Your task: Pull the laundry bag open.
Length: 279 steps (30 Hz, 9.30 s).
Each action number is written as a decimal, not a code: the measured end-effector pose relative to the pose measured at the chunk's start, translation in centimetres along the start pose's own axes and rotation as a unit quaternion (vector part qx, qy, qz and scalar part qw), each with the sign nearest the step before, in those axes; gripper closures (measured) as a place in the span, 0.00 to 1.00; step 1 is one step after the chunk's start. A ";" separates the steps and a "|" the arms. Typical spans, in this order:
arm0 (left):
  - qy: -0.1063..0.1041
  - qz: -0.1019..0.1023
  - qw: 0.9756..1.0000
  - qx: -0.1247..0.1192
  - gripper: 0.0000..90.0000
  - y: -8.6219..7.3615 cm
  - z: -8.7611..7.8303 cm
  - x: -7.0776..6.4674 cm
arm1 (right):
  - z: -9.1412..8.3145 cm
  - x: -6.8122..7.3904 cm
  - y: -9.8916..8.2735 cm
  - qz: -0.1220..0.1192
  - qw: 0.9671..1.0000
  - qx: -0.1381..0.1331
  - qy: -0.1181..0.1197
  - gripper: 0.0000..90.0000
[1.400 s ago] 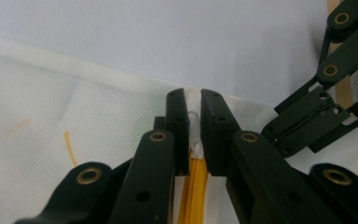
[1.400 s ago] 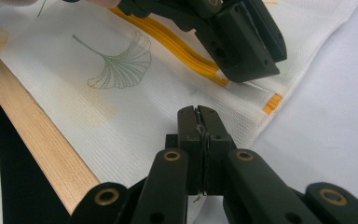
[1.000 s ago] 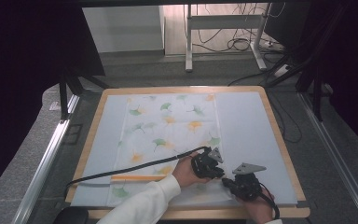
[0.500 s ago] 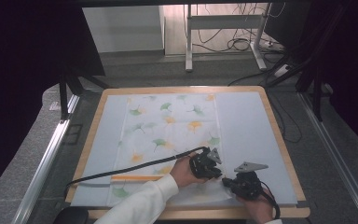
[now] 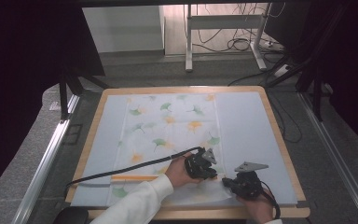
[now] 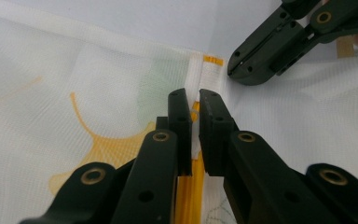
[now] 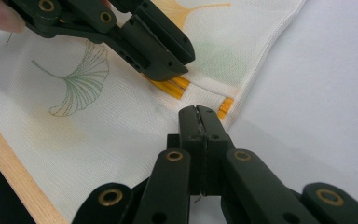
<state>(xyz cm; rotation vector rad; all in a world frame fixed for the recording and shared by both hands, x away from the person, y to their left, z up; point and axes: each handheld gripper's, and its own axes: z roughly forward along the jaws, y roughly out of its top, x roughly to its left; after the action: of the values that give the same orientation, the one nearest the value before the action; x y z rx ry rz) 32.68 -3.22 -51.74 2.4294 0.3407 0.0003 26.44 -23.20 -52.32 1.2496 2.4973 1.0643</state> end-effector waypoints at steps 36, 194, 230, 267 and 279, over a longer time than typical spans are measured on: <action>0.004 -0.030 1.000 -0.003 0.94 -3.2 -2.5 1.2 | 0.0 -0.1 0.0 0.007 1.000 0.000 0.005 1.00; 0.053 -0.111 0.992 0.021 0.95 -13.7 -11.0 1.3 | 1.3 -0.8 1.6 0.026 1.000 -0.001 0.013 1.00; 0.069 -0.151 0.986 0.018 0.95 -17.8 -14.0 1.8 | 1.3 -0.8 1.6 0.025 1.000 -0.001 0.012 1.00; 0.078 -0.162 0.983 0.018 0.95 -19.3 -15.2 1.8 | 1.3 -0.7 1.6 0.025 1.000 -0.002 0.011 1.00; 0.086 -0.173 0.981 0.017 0.95 -20.3 -16.0 1.9 | 1.3 -0.7 1.6 0.025 1.000 -0.002 0.010 1.00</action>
<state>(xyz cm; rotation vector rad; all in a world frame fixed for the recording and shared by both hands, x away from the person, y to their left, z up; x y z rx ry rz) 28.12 22.29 -52.36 2.3783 0.8440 0.0518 28.48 -22.38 -52.37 1.3124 2.4905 1.0976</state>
